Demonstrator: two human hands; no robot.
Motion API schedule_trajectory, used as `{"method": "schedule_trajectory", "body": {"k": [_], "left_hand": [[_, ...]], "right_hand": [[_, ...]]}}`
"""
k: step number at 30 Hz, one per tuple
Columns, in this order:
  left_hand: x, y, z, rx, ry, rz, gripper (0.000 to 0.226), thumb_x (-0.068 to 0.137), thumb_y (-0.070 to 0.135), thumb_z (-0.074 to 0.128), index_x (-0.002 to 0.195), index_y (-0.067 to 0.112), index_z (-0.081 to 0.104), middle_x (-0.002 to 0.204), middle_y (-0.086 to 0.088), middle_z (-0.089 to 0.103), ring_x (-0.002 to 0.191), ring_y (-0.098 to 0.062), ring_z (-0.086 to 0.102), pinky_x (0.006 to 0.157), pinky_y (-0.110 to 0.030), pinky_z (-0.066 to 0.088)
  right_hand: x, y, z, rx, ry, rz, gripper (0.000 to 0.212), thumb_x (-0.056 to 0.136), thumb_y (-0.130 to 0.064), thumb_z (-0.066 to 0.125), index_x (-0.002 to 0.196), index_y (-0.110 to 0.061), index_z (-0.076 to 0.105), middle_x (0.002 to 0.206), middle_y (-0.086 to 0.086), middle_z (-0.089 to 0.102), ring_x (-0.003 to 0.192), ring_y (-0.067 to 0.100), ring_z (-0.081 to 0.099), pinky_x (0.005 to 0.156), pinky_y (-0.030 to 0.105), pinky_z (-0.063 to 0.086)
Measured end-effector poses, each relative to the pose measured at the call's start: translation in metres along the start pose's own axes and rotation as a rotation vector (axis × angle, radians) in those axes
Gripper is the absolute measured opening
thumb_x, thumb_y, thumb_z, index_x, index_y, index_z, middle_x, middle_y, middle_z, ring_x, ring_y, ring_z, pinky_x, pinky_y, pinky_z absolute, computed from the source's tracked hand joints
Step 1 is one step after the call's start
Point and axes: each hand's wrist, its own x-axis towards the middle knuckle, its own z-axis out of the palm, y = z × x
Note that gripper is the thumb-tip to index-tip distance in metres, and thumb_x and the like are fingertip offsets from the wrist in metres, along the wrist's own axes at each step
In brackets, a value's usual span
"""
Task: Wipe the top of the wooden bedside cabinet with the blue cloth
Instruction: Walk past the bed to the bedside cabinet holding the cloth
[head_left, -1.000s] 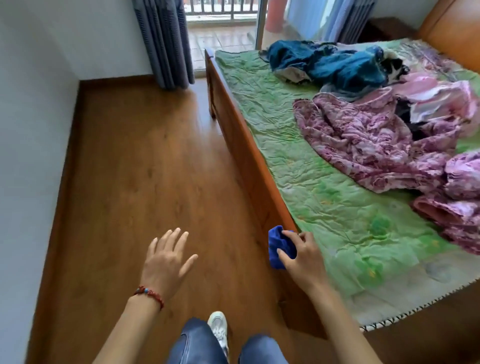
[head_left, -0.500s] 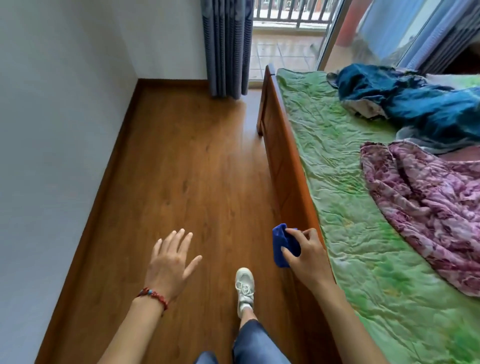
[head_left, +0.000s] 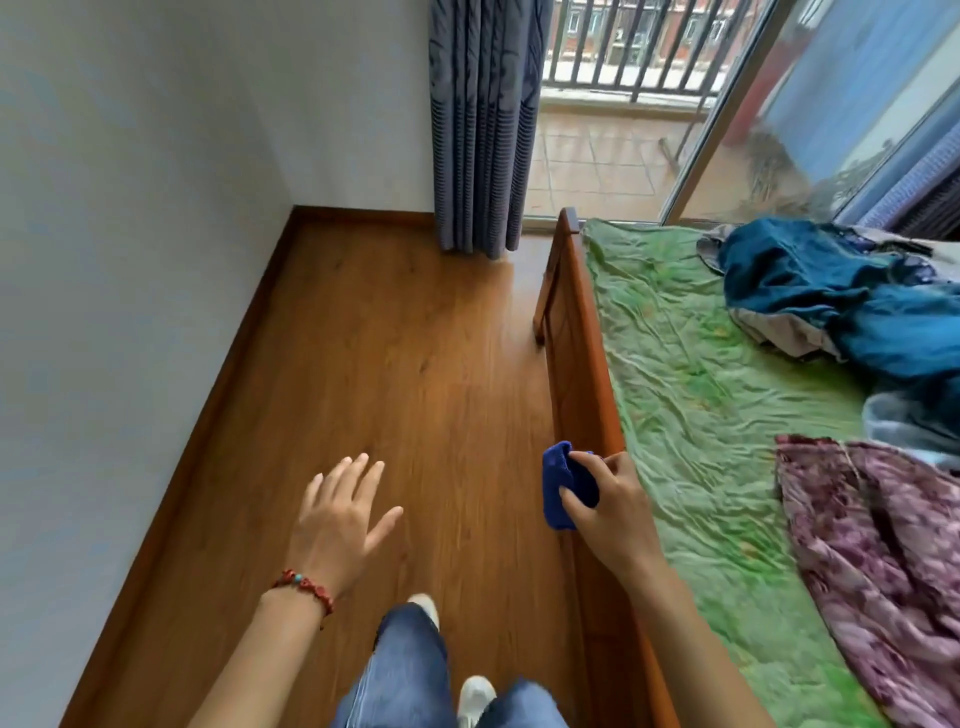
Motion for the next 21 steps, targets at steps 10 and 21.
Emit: {"method": "schedule_trajectory", "body": {"k": [10,21], "left_hand": [[0.221,-0.073,-0.039,0.010,0.024,0.026,0.080,0.095,0.057,0.010,0.109,0.002,0.066,0.109,-0.018,0.065,0.100,-0.035,0.062,0.079,-0.053,0.048],[0.436,-0.117,-0.097,0.022,0.028,0.034,0.078,0.095,0.057,0.011,0.109,0.002,0.066,0.109,-0.018,0.065,0.101,-0.034,0.062,0.080,-0.052,0.047]], "right_hand": [[0.220,-0.045,0.038,-0.008,0.027,0.018,0.046,0.082,-0.021,0.066,0.126,-0.017,0.051,0.104,0.004,0.044,0.078,0.014,0.048,0.070,0.023,0.042],[0.427,-0.085,0.047,-0.006,0.072,0.069,0.045,0.081,-0.019,0.066,0.124,-0.018,0.053,0.101,0.003,0.044,0.078,0.017,0.050,0.069,0.028,0.041]]}}
